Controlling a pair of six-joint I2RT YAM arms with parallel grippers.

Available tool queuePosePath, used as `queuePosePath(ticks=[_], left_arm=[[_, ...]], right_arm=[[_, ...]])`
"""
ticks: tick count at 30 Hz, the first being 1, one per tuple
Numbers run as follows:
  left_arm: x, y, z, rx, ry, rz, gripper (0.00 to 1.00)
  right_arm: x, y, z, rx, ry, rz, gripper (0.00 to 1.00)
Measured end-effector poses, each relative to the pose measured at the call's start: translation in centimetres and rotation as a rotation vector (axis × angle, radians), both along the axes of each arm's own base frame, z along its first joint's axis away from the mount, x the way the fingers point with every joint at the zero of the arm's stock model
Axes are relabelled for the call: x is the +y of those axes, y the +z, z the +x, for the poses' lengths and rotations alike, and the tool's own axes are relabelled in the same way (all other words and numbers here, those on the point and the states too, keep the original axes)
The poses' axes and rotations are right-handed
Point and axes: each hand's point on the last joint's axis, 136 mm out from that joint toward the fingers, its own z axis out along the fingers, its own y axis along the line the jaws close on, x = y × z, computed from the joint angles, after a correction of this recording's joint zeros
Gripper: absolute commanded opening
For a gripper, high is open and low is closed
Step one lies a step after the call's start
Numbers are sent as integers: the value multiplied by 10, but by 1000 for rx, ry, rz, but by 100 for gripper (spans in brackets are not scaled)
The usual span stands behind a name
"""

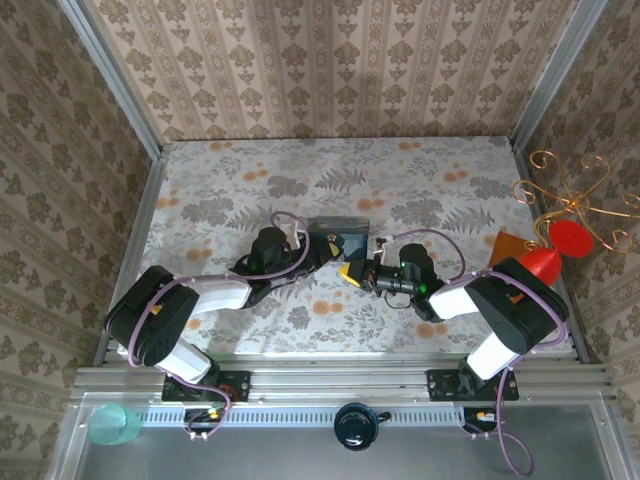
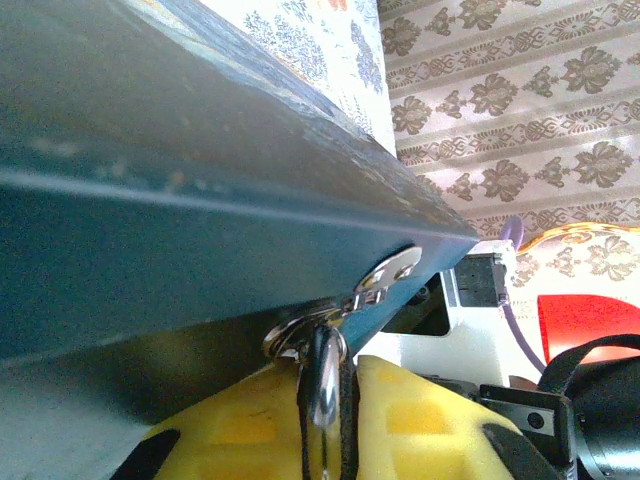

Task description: Unlock a padlock with a key

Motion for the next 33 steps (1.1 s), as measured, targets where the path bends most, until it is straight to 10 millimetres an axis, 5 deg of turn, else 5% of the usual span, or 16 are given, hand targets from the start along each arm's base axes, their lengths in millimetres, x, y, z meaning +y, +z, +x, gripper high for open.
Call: queuePosePath(ticks=[21,33], left_arm=[[-2,-8,-11,11,-53,28,0],[-3,-8,-14,35,-26,-2,0]], right_arm=[[-21,5,24,18,-139,12,0],[-19,2,21,40,-196,30,0]])
